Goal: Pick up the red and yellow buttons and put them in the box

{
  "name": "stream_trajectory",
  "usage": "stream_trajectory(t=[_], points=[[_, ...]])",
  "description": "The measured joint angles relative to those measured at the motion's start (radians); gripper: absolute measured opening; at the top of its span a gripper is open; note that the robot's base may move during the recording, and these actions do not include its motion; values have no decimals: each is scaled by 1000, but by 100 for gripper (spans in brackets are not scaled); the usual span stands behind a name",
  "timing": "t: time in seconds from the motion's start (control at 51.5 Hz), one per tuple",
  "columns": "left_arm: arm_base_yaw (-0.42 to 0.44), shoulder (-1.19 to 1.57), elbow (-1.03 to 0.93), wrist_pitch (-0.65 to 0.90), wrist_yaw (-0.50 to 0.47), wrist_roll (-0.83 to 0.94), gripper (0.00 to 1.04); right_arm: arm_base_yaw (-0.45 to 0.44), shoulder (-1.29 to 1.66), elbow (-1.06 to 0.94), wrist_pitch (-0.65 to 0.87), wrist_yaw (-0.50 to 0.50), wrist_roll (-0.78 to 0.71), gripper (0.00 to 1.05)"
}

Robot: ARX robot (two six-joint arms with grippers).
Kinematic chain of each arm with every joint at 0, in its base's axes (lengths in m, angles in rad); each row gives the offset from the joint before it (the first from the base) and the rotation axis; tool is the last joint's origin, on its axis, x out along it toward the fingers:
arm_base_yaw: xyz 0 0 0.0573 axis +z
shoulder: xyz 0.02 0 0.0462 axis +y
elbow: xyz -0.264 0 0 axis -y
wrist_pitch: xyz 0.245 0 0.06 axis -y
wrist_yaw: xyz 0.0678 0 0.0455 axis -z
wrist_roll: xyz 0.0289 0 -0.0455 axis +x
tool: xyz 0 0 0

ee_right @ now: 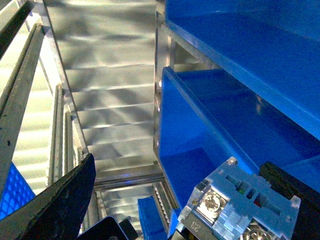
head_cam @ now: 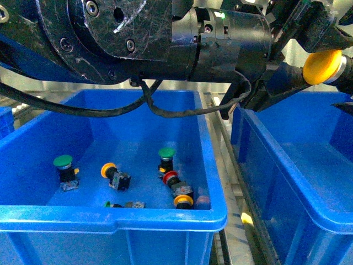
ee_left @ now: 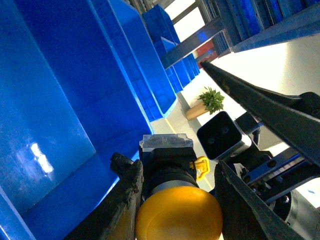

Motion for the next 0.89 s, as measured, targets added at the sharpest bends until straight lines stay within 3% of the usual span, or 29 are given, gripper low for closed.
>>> stream_trajectory(t=[0.175, 0.292, 0.777, 0.894], points=[[-4, -11, 0, -12, 0, 12, 34, -5, 0, -3, -2, -1, -3, 57], [-5, -16, 0, -23, 1, 22, 34, -7, 0, -3, -2, -2, -1, 43], [-16, -21, 0, -51, -51, 63, 35, -11, 0, -3, -6, -4, 0, 41], [-25, -23, 0, -60, -133, 97, 51, -14, 0, -5, -6, 4, -15, 41]])
